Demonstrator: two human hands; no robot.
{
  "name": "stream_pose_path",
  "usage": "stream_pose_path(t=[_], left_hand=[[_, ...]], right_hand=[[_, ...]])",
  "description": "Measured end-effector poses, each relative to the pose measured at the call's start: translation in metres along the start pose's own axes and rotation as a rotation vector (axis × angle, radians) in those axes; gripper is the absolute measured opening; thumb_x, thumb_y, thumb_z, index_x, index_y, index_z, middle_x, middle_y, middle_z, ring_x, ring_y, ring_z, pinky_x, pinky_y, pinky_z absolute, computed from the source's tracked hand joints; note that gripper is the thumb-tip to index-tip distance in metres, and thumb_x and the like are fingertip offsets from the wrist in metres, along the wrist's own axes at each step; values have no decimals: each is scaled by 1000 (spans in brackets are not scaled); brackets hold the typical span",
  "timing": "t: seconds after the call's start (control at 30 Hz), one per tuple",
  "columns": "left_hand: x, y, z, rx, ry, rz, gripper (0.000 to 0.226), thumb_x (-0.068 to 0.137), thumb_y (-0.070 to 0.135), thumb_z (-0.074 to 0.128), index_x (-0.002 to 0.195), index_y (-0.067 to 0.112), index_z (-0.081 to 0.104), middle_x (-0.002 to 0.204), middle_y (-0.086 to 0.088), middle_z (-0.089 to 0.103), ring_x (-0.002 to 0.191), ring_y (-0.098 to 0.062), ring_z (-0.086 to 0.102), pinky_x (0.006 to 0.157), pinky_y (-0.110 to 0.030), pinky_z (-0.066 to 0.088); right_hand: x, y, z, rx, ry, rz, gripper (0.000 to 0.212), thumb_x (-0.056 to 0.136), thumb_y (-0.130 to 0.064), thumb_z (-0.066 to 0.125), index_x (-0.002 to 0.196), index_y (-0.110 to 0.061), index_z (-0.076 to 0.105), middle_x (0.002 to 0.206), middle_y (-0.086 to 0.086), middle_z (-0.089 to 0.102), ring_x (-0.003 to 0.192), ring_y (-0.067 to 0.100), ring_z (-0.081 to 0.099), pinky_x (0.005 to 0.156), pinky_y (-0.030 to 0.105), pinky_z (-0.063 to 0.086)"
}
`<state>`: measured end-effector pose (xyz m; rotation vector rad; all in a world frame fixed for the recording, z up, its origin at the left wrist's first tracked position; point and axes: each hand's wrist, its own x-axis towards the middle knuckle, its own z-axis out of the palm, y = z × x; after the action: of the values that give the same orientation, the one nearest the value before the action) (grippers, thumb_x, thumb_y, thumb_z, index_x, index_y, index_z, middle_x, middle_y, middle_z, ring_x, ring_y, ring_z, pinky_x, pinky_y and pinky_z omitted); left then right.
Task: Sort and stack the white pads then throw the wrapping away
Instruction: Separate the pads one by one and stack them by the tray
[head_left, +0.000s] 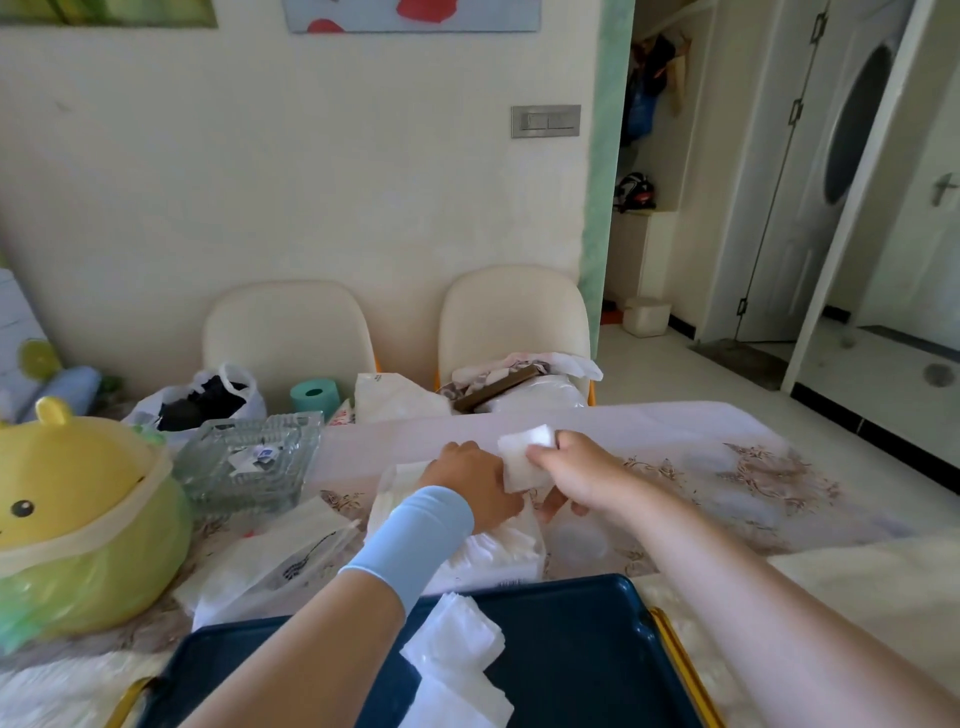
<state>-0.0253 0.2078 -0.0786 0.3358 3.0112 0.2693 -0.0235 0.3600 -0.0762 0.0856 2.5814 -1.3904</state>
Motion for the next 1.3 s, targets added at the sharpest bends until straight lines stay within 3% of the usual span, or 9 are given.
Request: stream_pose_path(t=[0.17, 0.23, 0.37, 0.6, 0.83, 0.97, 1.03, 1.2, 1.3], left_hand=[[-2, 3, 0, -22, -32, -56, 33, 83, 42, 61, 114, 32, 66, 114, 0, 53, 117, -22, 44, 97, -36, 47], [-4, 4, -2, -19, -37, -63, 37, 84, 44, 62, 118, 28, 65, 112, -1, 49, 115, -23, 47, 97, -36, 48], [-6, 3, -4, -27, -72, -70, 48, 80, 47, 66, 123, 25, 64, 119, -4, 47, 118, -24, 46, 98, -36, 48], [-8, -8, -10, 91, -49, -122, 40, 79, 47, 63, 117, 36, 68, 119, 2, 59, 118, -23, 47, 98, -35, 46], [-16, -17, -3, -40, -30, -117, 36, 80, 48, 64, 115, 42, 67, 123, 3, 55, 120, -21, 47, 97, -32, 43], [-15, -18, -1, -24, -42, -94, 39, 78, 65, 59, 107, 41, 68, 117, 3, 58, 120, -22, 45, 95, -34, 39], [-16, -18, -1, 17, -46, -84, 37, 81, 62, 57, 109, 41, 67, 117, 2, 58, 122, -23, 45, 88, -33, 36], [-17, -26, -2, 10, -51, -70, 42, 83, 64, 52, 119, 44, 62, 124, 2, 54, 125, -23, 41, 88, -34, 30], [-18, -27, 0, -22, -66, -63, 46, 83, 66, 53, 124, 47, 59, 128, 3, 50, 127, -23, 39, 95, -35, 30]], right_hand=[[-1, -5, -2, -33, 104, 40, 17, 95, -27, 63, 93, -10, 59, 72, 6, 65, 42, 13, 59, 36, 18, 29], [-2, -10, -3, -91, 113, 101, 31, 87, -35, 74, 96, -8, 62, 70, 4, 59, 46, 15, 53, 37, 18, 30], [-1, -13, 3, -251, 65, 173, 48, 74, -46, 85, 77, -14, 49, 63, 0, 45, 52, 17, 40, 47, 27, 29], [11, -17, 17, -581, 164, 122, 30, 70, -29, 82, 86, -15, 62, 77, -2, 64, 63, 17, 60, 54, 24, 41], [8, -41, 29, -894, 205, 44, 24, 80, -26, 73, 85, -19, 50, 80, -4, 56, 67, 15, 54, 53, 24, 35], [12, -49, 44, -1062, 159, 46, 33, 85, -25, 68, 117, -20, 60, 111, 0, 65, 105, 23, 64, 78, 27, 48], [14, -48, 53, -1096, 142, 49, 31, 89, -25, 64, 119, -17, 61, 119, 2, 65, 112, 24, 63, 85, 29, 49], [16, -58, 37, -899, 49, 150, 16, 80, -31, 73, 86, -18, 64, 75, -9, 73, 70, 10, 65, 61, 25, 42], [16, -56, 32, -906, 145, 116, 24, 81, -31, 75, 93, -17, 59, 78, -4, 64, 66, 15, 56, 58, 27, 39]])
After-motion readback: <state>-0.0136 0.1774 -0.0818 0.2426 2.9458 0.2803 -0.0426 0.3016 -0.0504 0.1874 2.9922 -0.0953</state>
